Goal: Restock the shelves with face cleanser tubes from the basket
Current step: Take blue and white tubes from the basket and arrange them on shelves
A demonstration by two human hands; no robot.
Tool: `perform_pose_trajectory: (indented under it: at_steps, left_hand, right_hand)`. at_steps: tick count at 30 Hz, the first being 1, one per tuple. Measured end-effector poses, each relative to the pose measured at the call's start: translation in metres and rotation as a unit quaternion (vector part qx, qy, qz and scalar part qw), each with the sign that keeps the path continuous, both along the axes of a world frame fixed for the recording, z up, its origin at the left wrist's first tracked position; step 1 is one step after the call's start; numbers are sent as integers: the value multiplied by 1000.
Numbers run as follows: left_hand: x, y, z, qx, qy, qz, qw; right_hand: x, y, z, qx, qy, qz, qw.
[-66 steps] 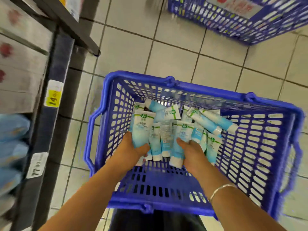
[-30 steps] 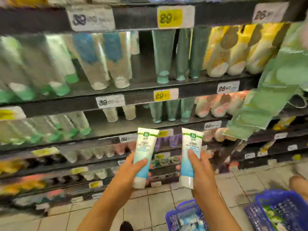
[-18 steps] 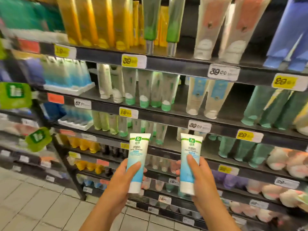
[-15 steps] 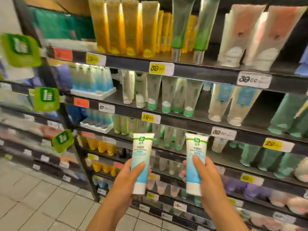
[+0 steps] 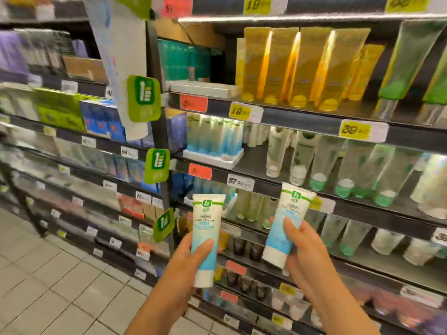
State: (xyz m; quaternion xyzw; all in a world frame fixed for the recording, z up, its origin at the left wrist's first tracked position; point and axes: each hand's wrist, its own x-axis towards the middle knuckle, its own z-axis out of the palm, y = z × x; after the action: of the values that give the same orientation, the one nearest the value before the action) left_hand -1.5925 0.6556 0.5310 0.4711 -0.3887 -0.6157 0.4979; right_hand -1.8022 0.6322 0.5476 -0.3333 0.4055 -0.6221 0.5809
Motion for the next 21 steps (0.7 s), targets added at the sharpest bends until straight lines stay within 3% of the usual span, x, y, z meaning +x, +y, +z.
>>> perform_pose_trajectory:
  at_steps: [9, 21]
  left_hand:
    - [38, -75, 0, -26, 38, 17, 999]
    - [68, -170, 7, -65, 67, 54, 994]
  right_hand:
    - [33, -97, 8, -42, 41, 29, 998]
    - [61, -230, 48, -169, 196, -109, 960]
